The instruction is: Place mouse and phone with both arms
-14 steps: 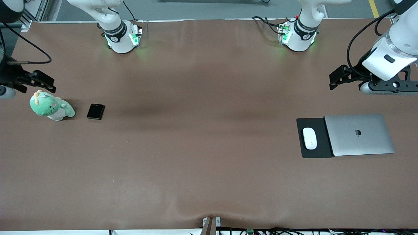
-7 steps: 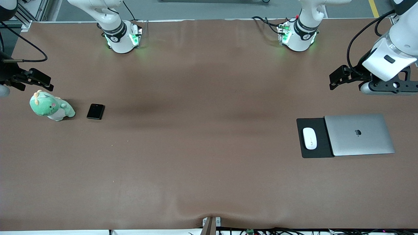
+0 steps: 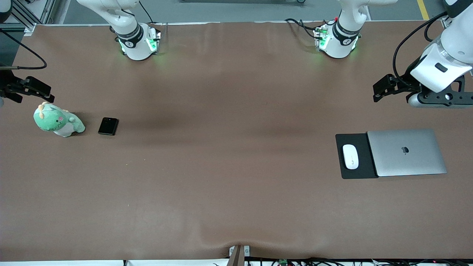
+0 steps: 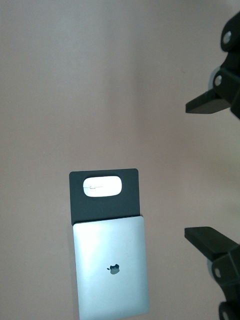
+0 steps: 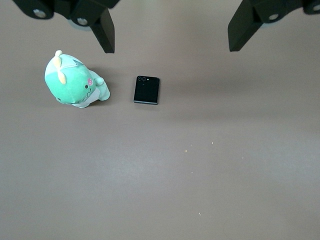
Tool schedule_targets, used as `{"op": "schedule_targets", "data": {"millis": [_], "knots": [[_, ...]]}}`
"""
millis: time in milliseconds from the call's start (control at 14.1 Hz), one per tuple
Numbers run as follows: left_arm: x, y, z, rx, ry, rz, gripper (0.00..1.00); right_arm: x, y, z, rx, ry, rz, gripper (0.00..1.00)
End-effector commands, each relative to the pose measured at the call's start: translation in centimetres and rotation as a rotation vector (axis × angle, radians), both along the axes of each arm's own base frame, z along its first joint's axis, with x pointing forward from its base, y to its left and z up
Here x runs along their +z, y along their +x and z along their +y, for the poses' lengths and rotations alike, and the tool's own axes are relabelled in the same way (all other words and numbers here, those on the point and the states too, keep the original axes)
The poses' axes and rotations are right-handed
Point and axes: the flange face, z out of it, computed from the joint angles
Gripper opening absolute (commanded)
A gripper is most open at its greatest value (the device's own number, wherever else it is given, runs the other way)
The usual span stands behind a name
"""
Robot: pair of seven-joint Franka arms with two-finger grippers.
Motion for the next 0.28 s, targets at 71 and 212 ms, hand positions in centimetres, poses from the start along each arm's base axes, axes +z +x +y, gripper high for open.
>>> {"op": "schedule_targets", "data": {"millis": [71, 212], "knots": [[0.31, 0.17, 0.3, -0.019, 0.016, -0.012, 1.0, 0.82, -0.61, -1.58, 0.003, 0.007, -0.016, 1.0], [0.38, 0.17, 0.3, -0.019, 0.016, -0.013, 1.0, 0.91, -0.62, -1.82, 0.023, 0.006, -0.019, 1.0]]}}
